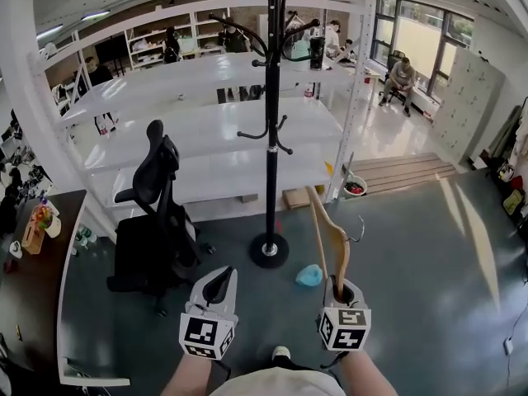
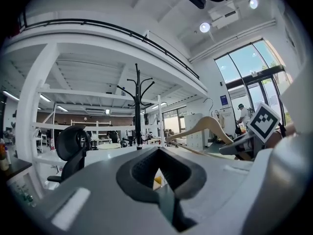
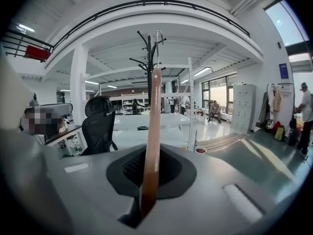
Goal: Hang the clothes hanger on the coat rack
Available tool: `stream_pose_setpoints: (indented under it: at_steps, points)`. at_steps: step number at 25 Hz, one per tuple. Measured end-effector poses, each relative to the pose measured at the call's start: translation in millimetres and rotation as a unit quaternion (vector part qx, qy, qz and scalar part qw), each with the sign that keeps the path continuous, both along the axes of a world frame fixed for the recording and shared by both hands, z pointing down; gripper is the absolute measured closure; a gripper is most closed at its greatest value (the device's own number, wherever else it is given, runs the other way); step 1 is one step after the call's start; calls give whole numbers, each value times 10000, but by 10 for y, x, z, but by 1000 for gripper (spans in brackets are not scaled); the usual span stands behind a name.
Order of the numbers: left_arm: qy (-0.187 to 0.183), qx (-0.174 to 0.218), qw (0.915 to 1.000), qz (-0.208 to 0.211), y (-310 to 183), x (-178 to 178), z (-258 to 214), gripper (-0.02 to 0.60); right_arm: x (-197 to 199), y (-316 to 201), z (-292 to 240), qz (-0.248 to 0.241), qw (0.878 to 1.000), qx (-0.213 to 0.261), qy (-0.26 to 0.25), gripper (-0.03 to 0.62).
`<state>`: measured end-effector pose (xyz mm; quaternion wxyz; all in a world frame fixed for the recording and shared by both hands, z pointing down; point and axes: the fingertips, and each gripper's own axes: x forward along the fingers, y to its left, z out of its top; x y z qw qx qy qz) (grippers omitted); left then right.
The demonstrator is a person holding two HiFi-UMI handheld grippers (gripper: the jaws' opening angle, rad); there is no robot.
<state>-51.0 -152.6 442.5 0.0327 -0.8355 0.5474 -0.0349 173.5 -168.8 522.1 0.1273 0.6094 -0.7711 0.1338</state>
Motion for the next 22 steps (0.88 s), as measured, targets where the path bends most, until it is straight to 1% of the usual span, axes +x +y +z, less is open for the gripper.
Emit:
stream_pose_setpoints:
  at_steps: [5,10,14,17,22]
  points:
    - [-1,88,10000,-43,-449,175,-56,581,187,-506,-77,-40,9999,87,74,566]
    - [-38,67,10000,4,-790,258,-55,581,289,-902,-139,-35,9998,102,160,566]
    - [-39,69,10000,-4,-1145,190,-66,581,290,-1308,-206,24,9997,134,181,566]
    - [6,43,10000,-6,-1456,69,-39,581,209,-1628,-273,48,9996,193,202,566]
    - [57,65,10000,49,-1642,-40,-39,581,126,-1829,-398,54,9994,290,202,566]
